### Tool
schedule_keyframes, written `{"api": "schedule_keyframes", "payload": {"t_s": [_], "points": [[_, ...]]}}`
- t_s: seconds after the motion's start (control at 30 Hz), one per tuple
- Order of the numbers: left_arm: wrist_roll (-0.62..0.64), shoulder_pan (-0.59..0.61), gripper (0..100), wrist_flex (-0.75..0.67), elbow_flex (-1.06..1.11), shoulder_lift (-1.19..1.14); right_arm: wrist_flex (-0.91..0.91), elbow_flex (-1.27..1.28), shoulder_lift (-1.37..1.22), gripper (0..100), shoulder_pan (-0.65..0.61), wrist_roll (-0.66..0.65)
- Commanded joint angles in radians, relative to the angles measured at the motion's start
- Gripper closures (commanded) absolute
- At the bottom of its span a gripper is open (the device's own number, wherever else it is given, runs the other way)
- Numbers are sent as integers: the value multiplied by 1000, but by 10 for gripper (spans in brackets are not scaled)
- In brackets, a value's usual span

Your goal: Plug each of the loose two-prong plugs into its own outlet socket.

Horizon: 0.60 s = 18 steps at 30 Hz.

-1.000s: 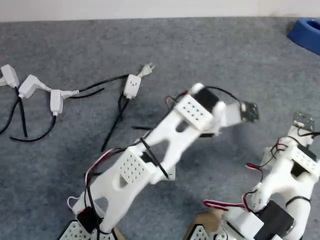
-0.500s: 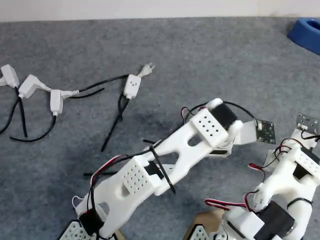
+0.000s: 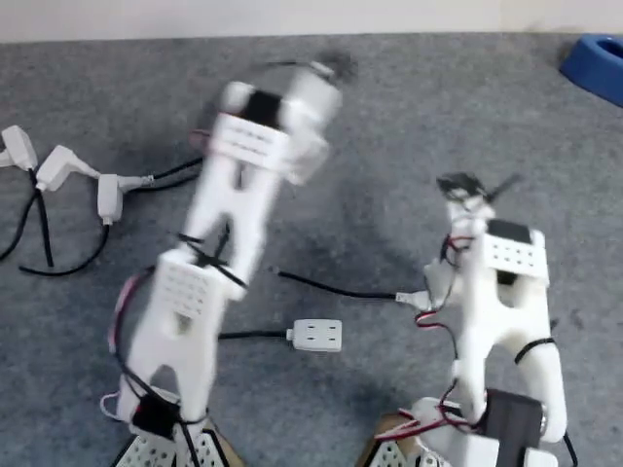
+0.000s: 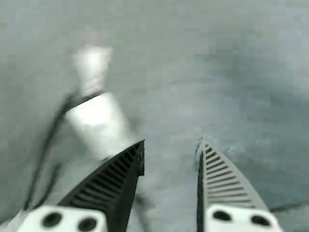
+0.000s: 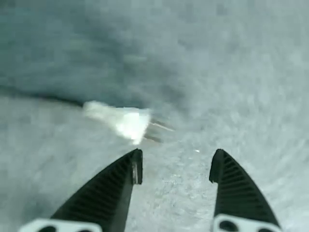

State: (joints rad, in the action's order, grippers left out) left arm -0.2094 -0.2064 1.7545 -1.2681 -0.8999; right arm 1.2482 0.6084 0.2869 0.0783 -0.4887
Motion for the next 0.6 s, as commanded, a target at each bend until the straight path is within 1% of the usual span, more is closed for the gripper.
{"api": "schedule_keyframes", "payload": {"t_s": [0.0, 0.07, 0.17, 0.27, 0.33, 0.43, 0.5, 0.57], "points": [[-26, 213, 822, 9, -39, 71, 147, -139, 79, 771, -114, -166], [-87, 268, 822, 9, -36, 65, 163, -163, 82, 771, -177, -259], [-158, 335, 822, 11, -4, 70, 163, -153, 81, 771, -269, -442], [-259, 387, 822, 12, 48, 71, 176, -133, 81, 771, -321, -629], [-305, 427, 822, 11, 74, 71, 209, -114, 81, 771, -337, -764], [-331, 493, 822, 11, 81, 70, 234, -68, 81, 771, -329, -930], [-358, 529, 822, 9, 81, 70, 229, -36, 81, 771, -305, -1005], [-387, 553, 822, 9, 81, 70, 174, -7, 81, 771, -286, -1031]]}}
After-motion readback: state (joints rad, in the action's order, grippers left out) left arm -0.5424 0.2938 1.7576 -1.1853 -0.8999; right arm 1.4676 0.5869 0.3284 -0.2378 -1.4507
